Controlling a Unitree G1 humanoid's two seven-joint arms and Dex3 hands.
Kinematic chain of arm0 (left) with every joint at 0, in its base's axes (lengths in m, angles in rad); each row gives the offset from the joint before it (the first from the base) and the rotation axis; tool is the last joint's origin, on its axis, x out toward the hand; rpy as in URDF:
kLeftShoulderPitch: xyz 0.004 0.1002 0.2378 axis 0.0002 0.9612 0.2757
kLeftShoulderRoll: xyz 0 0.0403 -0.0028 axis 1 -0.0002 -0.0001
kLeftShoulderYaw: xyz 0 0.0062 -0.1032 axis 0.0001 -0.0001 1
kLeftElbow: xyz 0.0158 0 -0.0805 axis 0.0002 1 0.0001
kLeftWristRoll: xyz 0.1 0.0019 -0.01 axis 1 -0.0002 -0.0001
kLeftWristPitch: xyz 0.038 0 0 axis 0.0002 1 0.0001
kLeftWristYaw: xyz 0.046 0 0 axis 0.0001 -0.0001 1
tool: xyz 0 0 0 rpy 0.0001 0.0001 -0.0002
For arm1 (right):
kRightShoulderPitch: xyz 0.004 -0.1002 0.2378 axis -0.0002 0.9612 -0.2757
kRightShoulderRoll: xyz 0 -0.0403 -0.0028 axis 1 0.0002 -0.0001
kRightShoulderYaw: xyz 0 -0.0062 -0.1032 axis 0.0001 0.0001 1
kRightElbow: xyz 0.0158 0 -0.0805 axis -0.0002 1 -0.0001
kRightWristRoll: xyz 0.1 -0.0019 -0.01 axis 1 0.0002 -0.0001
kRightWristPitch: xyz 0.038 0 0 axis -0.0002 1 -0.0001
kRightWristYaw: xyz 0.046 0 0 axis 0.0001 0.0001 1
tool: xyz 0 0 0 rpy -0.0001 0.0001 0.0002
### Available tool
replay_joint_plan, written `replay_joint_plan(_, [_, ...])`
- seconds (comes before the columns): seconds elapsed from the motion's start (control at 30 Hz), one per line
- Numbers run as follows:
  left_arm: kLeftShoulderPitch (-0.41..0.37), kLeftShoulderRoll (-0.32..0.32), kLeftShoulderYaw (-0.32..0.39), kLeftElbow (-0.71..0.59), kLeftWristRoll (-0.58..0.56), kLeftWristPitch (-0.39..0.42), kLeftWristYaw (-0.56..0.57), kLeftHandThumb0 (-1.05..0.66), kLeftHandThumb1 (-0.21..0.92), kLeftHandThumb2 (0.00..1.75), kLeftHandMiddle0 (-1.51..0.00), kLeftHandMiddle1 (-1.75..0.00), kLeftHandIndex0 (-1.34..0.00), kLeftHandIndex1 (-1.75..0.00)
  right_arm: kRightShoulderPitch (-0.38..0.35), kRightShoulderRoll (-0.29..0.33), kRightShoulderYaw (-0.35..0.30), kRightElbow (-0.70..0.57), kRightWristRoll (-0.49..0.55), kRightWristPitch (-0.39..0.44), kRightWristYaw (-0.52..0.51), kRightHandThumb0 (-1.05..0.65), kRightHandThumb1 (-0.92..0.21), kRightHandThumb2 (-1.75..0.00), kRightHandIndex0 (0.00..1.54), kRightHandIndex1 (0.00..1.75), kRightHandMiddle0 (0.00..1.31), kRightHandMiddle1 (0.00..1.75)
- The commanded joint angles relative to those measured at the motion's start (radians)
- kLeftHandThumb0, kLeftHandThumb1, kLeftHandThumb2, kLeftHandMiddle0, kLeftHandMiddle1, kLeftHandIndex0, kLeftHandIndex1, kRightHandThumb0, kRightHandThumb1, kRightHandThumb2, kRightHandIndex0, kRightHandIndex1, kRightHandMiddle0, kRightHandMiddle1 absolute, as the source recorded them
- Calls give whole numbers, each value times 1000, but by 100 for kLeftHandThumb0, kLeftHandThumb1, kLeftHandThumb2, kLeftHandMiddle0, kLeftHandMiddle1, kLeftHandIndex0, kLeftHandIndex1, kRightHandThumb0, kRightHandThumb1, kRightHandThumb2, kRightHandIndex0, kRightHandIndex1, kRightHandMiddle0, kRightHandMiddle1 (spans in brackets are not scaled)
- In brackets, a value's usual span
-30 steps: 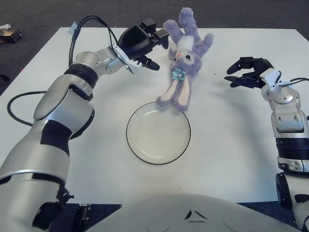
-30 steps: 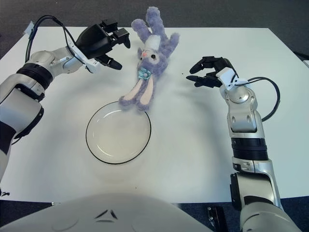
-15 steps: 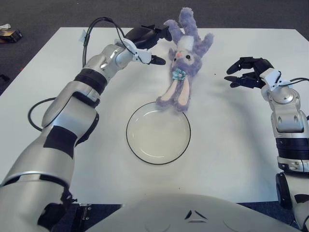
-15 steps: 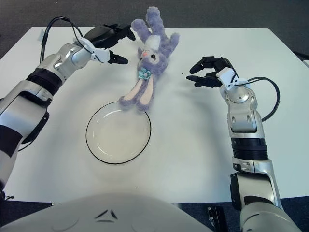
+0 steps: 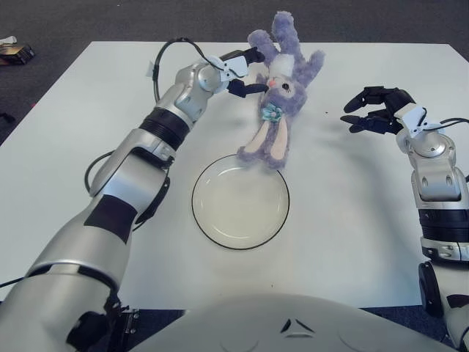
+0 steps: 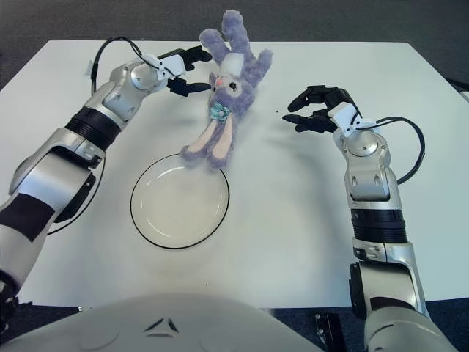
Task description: Put the doll into the plate.
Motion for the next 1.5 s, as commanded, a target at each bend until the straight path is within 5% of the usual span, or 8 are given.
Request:
replay_joint_plan(0.0, [-31, -96, 61, -101, -63, 295, -57, -94, 92, 40, -13, -1, -1, -13, 13, -2, -7, -8, 13, 4, 2, 0, -82, 0, 121, 48, 78, 104])
replay_joint_plan(0.23, [-61, -176, 58, -60, -29, 369, 11, -95, 92, 39, -11, 0, -3, -12, 19, -9, -8, -9, 7, 3, 1, 0, -82, 0, 121, 48, 78, 104])
replay_joint_plan(0.53, [-88, -247, 82, 140, 1, 214, 121, -99, 92, 29, -10, 0, -1, -9, 28, -18, -19, 4, 12, -12, 1, 0, -82, 0, 120, 48, 78, 104])
replay_joint_plan(1.47, [-33, -368, 14, 229, 123, -8, 264, -105, 92, 30, 0, 0, 0, -1, 38, -25, -45, 33, 24, -68, -6, 0, -82, 0, 120, 48, 78, 105])
